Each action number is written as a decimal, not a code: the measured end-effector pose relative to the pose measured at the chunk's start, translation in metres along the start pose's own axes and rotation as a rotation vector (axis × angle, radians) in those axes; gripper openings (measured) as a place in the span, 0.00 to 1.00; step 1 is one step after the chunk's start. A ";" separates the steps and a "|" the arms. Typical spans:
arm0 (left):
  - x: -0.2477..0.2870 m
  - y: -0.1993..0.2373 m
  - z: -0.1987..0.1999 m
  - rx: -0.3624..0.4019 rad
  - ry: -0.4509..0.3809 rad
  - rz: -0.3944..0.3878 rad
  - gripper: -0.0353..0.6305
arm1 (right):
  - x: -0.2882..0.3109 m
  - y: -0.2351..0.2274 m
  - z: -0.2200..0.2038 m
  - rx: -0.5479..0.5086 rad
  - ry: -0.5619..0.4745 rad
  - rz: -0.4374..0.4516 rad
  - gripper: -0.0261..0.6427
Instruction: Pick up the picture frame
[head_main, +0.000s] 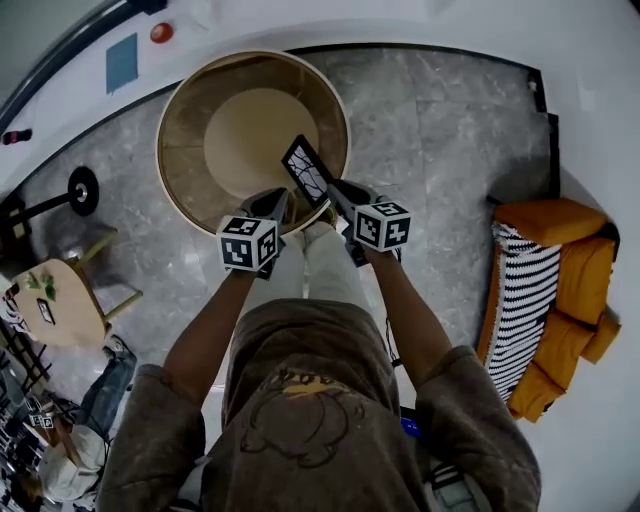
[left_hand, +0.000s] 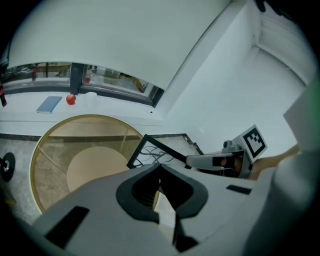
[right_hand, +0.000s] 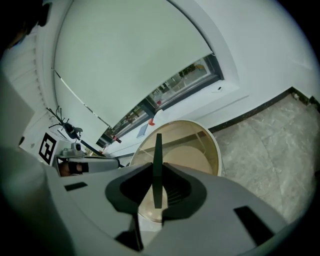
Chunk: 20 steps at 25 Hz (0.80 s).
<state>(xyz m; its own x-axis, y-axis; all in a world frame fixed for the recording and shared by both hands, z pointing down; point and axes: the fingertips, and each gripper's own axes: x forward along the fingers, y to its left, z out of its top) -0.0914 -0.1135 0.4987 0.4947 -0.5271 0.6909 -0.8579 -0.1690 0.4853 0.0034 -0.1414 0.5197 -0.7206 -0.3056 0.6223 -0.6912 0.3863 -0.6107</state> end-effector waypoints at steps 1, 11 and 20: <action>-0.008 -0.004 0.005 0.008 -0.007 -0.003 0.08 | -0.005 0.009 0.007 -0.012 -0.007 0.008 0.16; -0.108 -0.035 0.054 0.074 -0.125 0.002 0.08 | -0.081 0.097 0.064 -0.118 -0.099 0.108 0.16; -0.172 -0.071 0.091 0.129 -0.249 -0.018 0.08 | -0.137 0.151 0.095 -0.170 -0.190 0.174 0.16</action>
<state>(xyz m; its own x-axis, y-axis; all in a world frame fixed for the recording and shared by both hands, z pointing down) -0.1282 -0.0866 0.2967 0.4743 -0.7089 0.5220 -0.8677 -0.2763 0.4133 -0.0074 -0.1233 0.2954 -0.8358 -0.3733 0.4026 -0.5489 0.5821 -0.5998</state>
